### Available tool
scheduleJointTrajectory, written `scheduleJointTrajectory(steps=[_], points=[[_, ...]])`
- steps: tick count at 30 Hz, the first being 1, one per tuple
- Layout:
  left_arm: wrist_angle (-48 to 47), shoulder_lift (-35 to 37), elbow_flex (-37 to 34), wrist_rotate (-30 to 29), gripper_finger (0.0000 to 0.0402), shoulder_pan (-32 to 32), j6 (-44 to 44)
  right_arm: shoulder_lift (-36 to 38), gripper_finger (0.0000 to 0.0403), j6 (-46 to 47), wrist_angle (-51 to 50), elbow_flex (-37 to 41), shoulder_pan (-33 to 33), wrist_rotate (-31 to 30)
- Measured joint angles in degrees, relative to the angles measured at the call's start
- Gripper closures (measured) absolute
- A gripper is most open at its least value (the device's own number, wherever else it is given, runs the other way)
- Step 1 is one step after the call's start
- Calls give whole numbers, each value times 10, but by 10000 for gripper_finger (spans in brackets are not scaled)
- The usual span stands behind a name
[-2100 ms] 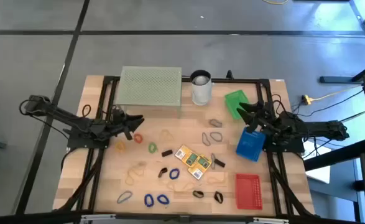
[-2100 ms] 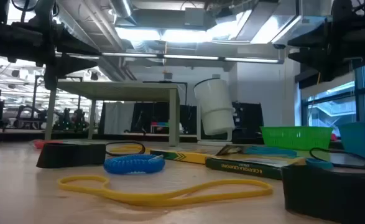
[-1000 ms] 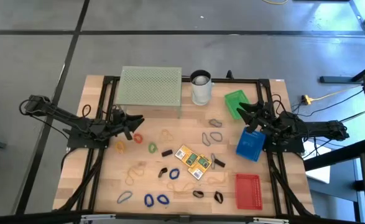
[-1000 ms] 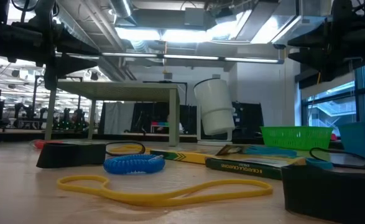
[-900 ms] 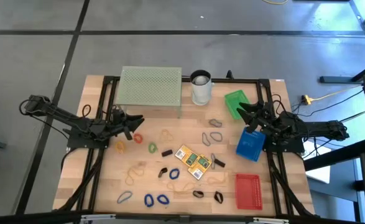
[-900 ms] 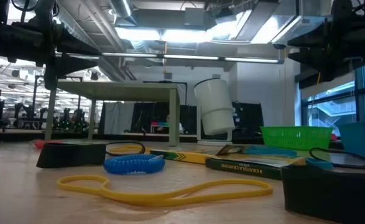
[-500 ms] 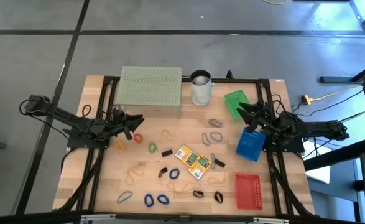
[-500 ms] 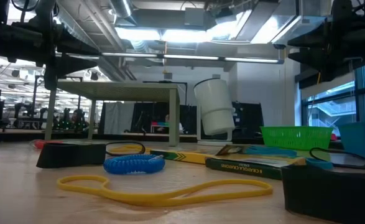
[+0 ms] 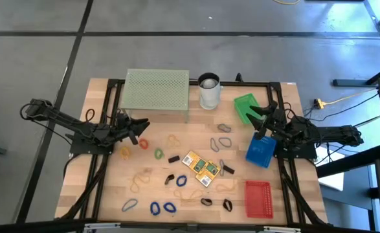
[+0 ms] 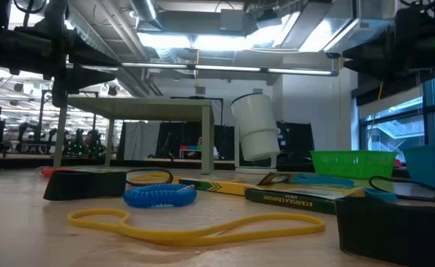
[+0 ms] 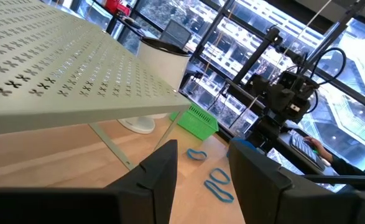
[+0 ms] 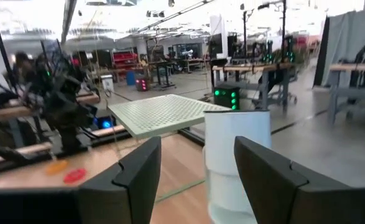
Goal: Pick & Place Office Desk Supplies
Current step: Put the blue rubber band into the green bin
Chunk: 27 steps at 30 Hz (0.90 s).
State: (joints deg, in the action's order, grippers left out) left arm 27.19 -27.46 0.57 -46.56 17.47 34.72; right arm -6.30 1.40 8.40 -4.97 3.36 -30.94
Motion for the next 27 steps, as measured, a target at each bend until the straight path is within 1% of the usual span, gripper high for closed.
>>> scheduleJointTrajectory(steps=[2, 4, 7, 9, 12, 16, 20, 24, 27], points=[[1, 0, 0, -5, 263, 0, -10, 0, 197, -4, 0, 0, 0, 6], [4, 0, 0, -9, 263, -1, -47, 0, 197, -1, 0, 0, 0, 19], [20, 0, 0, 4, 263, -1, -94, 0, 197, -2, 8, 0, 0, 34], [18, 0, 0, 15, 263, -1, -112, 0, 197, 1, 30, 0, 0, 34], [18, 0, 0, 12, 263, -1, -132, 0, 197, 46, 70, 0, 0, 34], [18, -1, 0, -32, 263, -1, -169, -5, 197, 63, 90, 0, 0, 31], [18, -1, 0, -87, 263, -1, -186, -29, 197, 93, 95, -4, 0, -13], [18, -1, 0, -117, 263, -1, -186, -80, 197, 70, 96, -38, 0, -15], [18, -1, 0, -125, 263, -1, -185, -144, 197, 34, 93, -81, 0, -27]])
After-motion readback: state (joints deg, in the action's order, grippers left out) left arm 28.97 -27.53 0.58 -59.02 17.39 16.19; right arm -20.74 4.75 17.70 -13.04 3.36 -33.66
